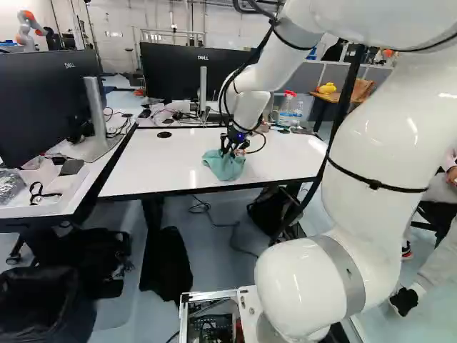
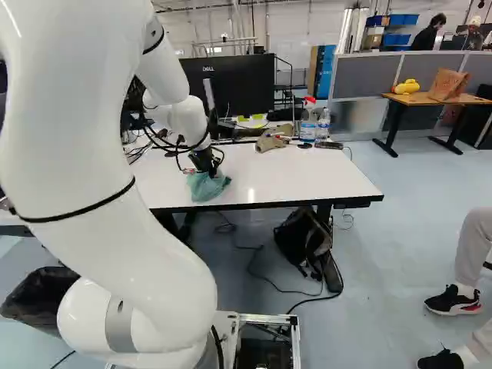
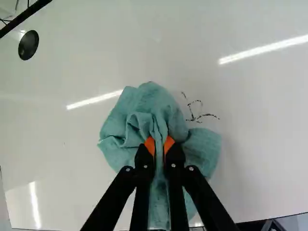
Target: Clean the table with the green towel
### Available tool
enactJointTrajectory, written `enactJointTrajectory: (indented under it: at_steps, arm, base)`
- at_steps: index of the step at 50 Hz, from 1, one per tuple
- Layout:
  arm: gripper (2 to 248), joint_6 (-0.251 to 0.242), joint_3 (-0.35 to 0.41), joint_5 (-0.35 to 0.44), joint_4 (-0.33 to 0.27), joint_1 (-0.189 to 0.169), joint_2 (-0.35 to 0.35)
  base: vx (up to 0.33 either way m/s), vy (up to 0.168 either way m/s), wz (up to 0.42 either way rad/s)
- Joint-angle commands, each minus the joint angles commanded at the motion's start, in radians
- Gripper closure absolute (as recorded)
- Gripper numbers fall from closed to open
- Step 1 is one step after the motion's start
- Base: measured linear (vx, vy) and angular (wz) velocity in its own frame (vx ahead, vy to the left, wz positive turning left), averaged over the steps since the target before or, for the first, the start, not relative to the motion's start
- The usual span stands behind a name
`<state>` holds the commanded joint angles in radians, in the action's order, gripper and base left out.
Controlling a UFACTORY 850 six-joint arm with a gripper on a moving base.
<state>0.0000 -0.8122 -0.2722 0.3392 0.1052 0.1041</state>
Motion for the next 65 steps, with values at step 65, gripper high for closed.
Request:
enactJointTrajectory:
  at_steps: [65]
  arm:
    - [209, 0.0, 0.025, 0.0, 0.0, 0.221, -0.098]
  base:
    - [0.0, 0.0, 0.0]
